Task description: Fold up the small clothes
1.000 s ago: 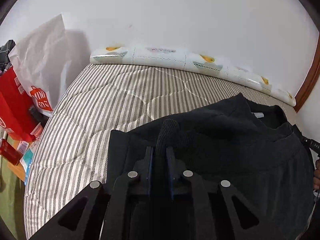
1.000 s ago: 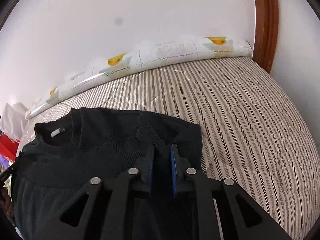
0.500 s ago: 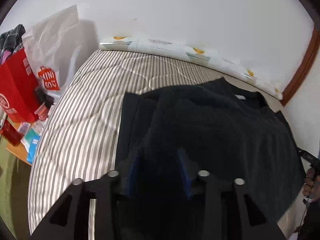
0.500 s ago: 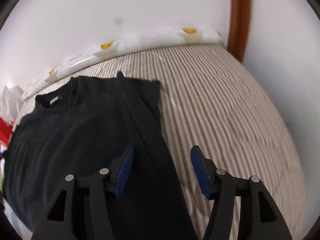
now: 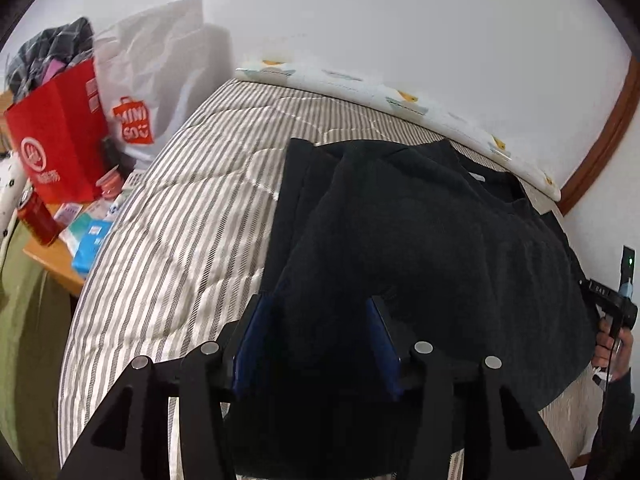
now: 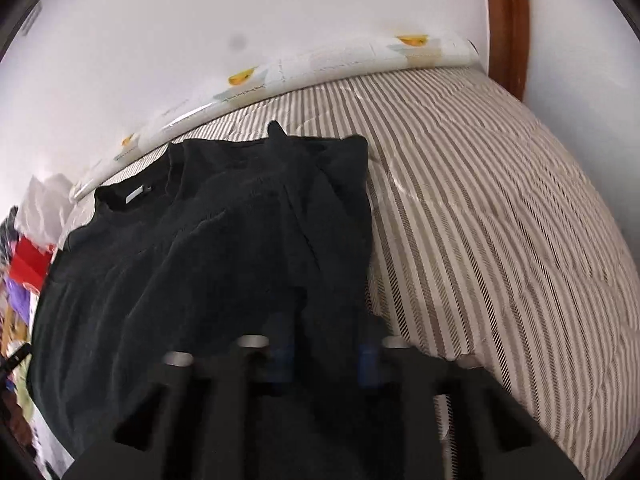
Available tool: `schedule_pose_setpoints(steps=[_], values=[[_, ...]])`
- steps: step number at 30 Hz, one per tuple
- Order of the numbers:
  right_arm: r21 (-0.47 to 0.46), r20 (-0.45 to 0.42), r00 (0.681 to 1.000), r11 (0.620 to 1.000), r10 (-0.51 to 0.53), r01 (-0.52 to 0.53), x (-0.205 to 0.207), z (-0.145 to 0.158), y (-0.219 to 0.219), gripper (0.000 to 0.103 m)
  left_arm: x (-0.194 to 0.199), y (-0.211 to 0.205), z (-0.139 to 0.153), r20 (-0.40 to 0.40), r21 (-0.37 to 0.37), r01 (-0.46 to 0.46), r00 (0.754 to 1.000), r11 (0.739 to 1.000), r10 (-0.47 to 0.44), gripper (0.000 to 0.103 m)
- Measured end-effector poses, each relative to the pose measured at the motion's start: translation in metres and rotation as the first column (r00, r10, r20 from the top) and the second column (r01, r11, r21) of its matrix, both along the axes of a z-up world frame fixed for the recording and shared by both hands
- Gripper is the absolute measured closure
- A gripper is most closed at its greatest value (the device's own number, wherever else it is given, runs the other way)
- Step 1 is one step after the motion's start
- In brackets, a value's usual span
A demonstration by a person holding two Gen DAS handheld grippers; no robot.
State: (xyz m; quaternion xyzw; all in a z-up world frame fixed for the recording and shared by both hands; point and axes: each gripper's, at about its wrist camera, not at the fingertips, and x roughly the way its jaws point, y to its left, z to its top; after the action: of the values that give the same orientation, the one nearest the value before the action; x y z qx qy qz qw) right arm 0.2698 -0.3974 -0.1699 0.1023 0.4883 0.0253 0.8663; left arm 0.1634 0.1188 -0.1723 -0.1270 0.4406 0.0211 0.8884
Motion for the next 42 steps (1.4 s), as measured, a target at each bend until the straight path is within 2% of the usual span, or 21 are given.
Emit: schedule_pose_setpoints(steps=[5,6,10,13,16,20,23,25,29,30,33,35,39,42], values=[[0.068,0.025,0.999,0.997,-0.041,0.039,-0.007,0.008,-0.023,0.092,-0.008,0.003,0.005,-0.003,-0.010,-0.020,1.000,1.000,0.020,0.055],[0.055,0.033,0.998,0.997,-0.047,0.045,-0.008,0.012,-0.024,0.092,-0.009,0.003,0.005,-0.002,-0.003,-0.019,1.000,1.000,0.019,0.055],[-0.092,0.058,0.996,0.993,-0.069,0.075,-0.007,0.023,-0.026,0.092,-0.015,-0.004,0.002,0.002,-0.011,0.004,1.000,1.000,-0.004,0.055],[-0.094,0.044,0.994,0.990,-0.102,0.105,-0.007,0.024,-0.050,0.092,-0.019,-0.013,-0.004,-0.010,-0.023,0.032,0.999,0.999,-0.032,0.055],[-0.150,0.041,0.988,0.977,-0.147,0.151,-0.011,0.025,-0.074,0.092,-0.024,-0.021,-0.008,-0.014,-0.022,0.060,0.998,0.998,-0.061,0.055],[-0.171,0.044,0.984,0.969,-0.172,0.177,-0.015,0.024,-0.094,0.091,-0.031,-0.027,-0.016,-0.022,-0.035,0.083,0.996,0.996,-0.084,0.055],[-0.237,0.042,0.983,0.954,-0.180,0.184,-0.020,0.025,-0.090,0.085,-0.037,-0.028,-0.020,-0.028,-0.052,0.087,0.996,0.995,-0.088,0.055],[-0.267,0.054,0.979,0.942,-0.197,0.205,-0.028,0.031,-0.088,0.077,-0.044,-0.027,-0.019,-0.018,-0.062,0.090,0.996,0.994,-0.092,0.055],[-0.305,0.083,0.974,0.925,-0.213,0.228,-0.045,0.049,-0.069,0.074,-0.054,-0.024,-0.016,-0.009,-0.048,0.089,0.996,0.995,-0.089,0.055],[-0.314,0.091,0.974,0.922,-0.208,0.226,-0.050,0.054,-0.060,0.069,-0.058,-0.022,-0.015,-0.008,-0.045,0.087,0.996,0.995,-0.088,0.055],[-0.358,0.098,0.984,0.917,-0.149,0.175,-0.060,0.065,-0.023,0.062,-0.069,-0.016,-0.015,-0.006,-0.041,0.080,0.997,0.996,-0.081,0.054],[-0.364,0.103,0.989,0.922,-0.103,0.134,-0.066,0.069,0.004,0.061,-0.076,-0.012,-0.017,-0.009,-0.021,0.064,0.998,0.998,-0.064,0.050],[-0.325,0.109,0.994,0.944,-0.018,0.053,-0.083,0.069,0.074,0.053,-0.087,-0.002,-0.023,-0.027,0.004,0.034,0.999,0.999,-0.034,0.049],[-0.291,0.096,0.994,0.956,0.059,-0.029,-0.096,0.058,0.127,0.052,-0.093,0.009,-0.026,-0.033,0.050,0.011,0.999,0.999,-0.009,0.047]])
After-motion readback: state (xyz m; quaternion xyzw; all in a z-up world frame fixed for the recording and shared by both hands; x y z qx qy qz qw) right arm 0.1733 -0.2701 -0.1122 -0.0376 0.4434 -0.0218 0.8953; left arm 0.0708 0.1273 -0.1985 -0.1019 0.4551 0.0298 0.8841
